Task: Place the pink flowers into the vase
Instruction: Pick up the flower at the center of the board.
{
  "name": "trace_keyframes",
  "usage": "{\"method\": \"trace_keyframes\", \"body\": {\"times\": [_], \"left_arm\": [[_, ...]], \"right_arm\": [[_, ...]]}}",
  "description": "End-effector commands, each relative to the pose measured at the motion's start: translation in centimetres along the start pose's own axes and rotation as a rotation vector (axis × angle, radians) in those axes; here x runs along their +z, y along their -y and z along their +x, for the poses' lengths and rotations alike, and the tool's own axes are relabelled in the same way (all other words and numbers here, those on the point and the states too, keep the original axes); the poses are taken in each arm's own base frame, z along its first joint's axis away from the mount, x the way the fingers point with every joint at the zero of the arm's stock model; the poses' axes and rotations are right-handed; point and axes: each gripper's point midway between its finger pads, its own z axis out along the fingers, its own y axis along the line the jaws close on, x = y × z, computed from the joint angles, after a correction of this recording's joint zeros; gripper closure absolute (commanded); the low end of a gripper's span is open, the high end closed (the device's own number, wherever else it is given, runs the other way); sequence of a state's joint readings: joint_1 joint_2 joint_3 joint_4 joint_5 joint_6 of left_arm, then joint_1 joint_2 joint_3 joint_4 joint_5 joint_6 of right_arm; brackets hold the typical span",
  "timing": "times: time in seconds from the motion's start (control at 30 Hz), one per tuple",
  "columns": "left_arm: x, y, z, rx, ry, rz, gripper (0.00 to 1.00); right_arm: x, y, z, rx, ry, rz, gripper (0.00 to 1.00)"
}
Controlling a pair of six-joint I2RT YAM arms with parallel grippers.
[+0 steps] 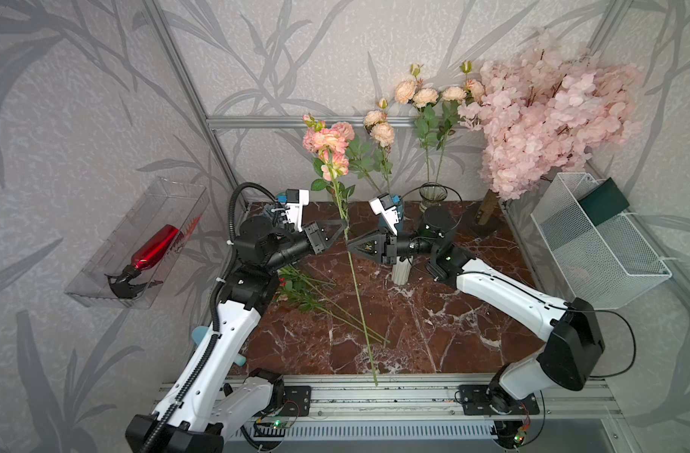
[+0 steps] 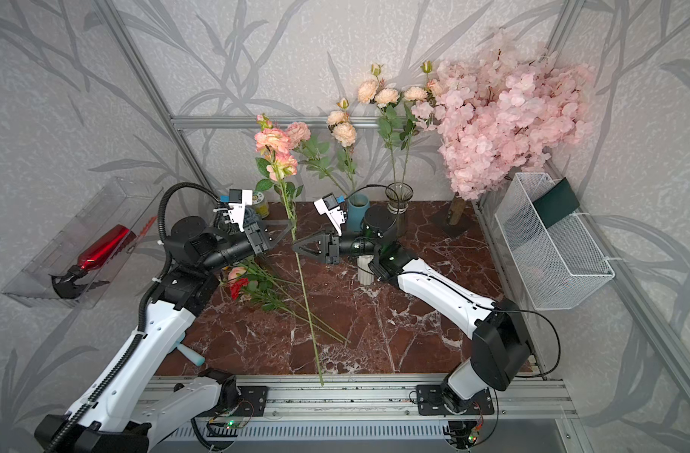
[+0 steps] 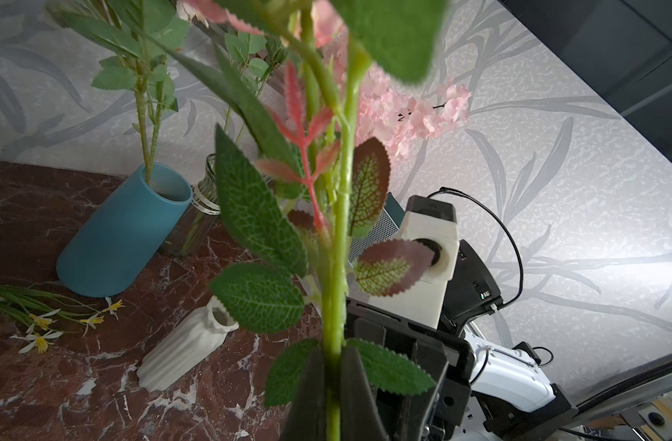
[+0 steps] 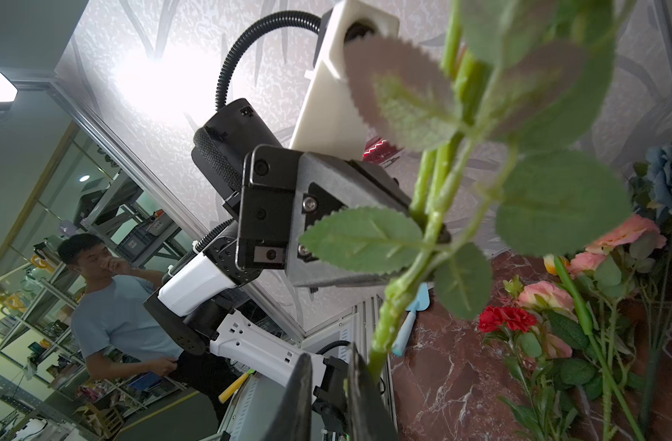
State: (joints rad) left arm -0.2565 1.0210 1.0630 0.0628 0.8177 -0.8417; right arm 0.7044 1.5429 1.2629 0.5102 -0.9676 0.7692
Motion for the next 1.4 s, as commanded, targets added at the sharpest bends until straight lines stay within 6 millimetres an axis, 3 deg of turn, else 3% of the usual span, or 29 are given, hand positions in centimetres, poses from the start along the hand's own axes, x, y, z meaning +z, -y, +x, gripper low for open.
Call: {"method": "trace_keyframes", "body": {"times": [0.0, 0.13, 0.4, 0.83, 0.9, 0.97, 1.37], "left_arm": [[0.1, 2.0, -0.2, 0.035, -0.005, 0.072, 1.00], [-0.2, 2.4, -0.1, 0.047, -0.004, 0.076, 1.00], [-0.5, 2.6, 0.0, 0.060, -0.007, 0.066, 1.00], [-0.6, 2.0, 0.0, 0.069, -0.007, 0.021, 1.00], [-0.6, 2.2, 0.0, 0.069, -0.011, 0.025, 1.00], [-0.6, 2.3, 0.0, 0.068, -0.012, 0.029, 1.00], [-0.7, 2.6, -0.2, 0.076, -0.006, 0.033, 1.00]], "right_arm": [[0.4, -1.0, -1.0, -0.045, 0.007, -0.041, 0.83], [0.5, -0.5, -1.0, -0.062, -0.009, -0.011, 0.83], [0.5, -0.3, -0.9, -0.062, -0.017, 0.004, 1.00], [0.0, 0.2, -0.2, -0.094, -0.034, 0.060, 1.00], [0.0, 0.5, -0.1, -0.097, -0.041, 0.082, 0.95], [-0.1, 0.9, -0.2, -0.099, -0.041, 0.103, 0.81], [-1.0, 1.7, -0.9, -0.092, -0.017, 0.141, 0.78]]}}
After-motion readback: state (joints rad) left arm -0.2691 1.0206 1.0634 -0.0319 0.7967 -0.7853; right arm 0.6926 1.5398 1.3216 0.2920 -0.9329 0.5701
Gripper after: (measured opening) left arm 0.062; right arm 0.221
